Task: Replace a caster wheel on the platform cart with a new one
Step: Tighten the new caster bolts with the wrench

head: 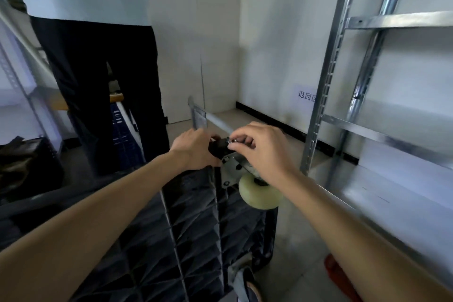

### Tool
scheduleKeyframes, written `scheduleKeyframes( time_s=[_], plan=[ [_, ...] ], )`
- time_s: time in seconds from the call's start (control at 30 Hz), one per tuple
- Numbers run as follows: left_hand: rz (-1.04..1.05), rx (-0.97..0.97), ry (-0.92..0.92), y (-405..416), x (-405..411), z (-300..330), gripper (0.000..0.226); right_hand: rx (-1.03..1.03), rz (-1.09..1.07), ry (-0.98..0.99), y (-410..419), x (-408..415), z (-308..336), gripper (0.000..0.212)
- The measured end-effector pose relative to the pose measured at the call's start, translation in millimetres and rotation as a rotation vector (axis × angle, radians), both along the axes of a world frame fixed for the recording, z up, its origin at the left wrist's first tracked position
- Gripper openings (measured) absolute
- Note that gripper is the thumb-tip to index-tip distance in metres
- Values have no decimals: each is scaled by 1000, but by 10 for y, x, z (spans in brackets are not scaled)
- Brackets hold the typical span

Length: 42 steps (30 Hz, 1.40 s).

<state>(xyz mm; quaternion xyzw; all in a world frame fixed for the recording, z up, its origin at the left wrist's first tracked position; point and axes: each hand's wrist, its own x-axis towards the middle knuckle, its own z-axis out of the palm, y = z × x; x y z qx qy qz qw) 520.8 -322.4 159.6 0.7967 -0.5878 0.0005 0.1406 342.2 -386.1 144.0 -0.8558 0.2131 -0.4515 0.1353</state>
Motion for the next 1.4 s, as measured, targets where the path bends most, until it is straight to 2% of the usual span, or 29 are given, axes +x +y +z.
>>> scheduleKeyframes(
  time_s=[0.1,0.2,0.4,0.7,0.9,1.17,1.4],
  plan=[
    [-16,-14,-7,-3,28,-18,54,51,-113,-105,271,215,-140,14],
    [-68,-23,-9,-22,59,-42,55,201,-234,-330,539,334,-356,16],
    [-229,104,139,90,196,88,81,480,-345,-653,975,601,-787,10],
    [-277,116,207,117,269,87,80,541,-559,-987,953,1033,-863,21],
    [-278,92,210,93,274,51,78,468,-637,-987,778,1193,-887,23],
    [-272,82,211,33,342,19,75,441,-620,-964,695,1223,-930,27],
    [-266,61,231,22,371,-10,74,445,-677,-966,691,1263,-921,19]
  ],
)
